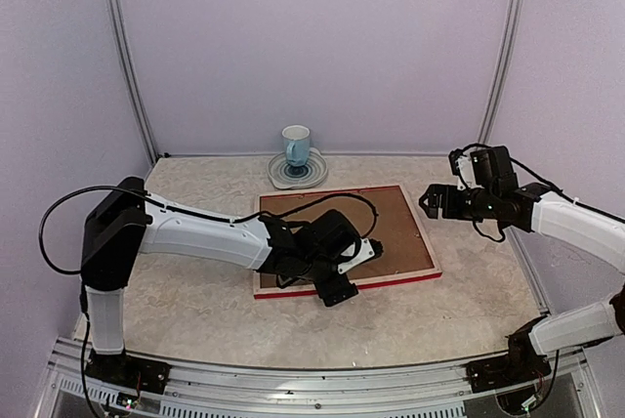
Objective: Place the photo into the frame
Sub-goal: Pick up the photo frame from the center of the board.
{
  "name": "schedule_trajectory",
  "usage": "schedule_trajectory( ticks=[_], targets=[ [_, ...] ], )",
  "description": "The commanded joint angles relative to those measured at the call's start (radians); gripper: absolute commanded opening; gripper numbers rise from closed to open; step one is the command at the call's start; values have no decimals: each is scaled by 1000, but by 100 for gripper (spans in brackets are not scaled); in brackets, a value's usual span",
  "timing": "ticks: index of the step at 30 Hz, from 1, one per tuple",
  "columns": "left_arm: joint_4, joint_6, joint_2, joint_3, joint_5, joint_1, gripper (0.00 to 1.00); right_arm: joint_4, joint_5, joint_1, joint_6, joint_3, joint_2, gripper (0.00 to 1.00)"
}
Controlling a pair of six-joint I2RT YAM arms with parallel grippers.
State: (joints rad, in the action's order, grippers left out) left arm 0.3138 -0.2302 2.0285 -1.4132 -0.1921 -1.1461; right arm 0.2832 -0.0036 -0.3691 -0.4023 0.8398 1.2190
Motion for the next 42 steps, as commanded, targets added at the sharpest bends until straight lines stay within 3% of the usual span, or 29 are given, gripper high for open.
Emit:
schedule_trajectory(
  ticks=[1,16,30,36,42],
  targets=[
    [-30,-20,15,4,93,37,88,-19,5,9,-16,-18,-7,99],
    [-52,-40,41,30,234,80,76,-29,-17,9,-44,-16,11,99],
    [-46,-40,77,22,275,98,54,-24,-28,9,-55,-3,36,99],
    [-38,-43,95,19,281,100,50,-24,-33,9,-54,-2,42,99],
    [-29,-41,110,13,278,100,38,-26,-43,9,-62,-8,48,99]
  ],
)
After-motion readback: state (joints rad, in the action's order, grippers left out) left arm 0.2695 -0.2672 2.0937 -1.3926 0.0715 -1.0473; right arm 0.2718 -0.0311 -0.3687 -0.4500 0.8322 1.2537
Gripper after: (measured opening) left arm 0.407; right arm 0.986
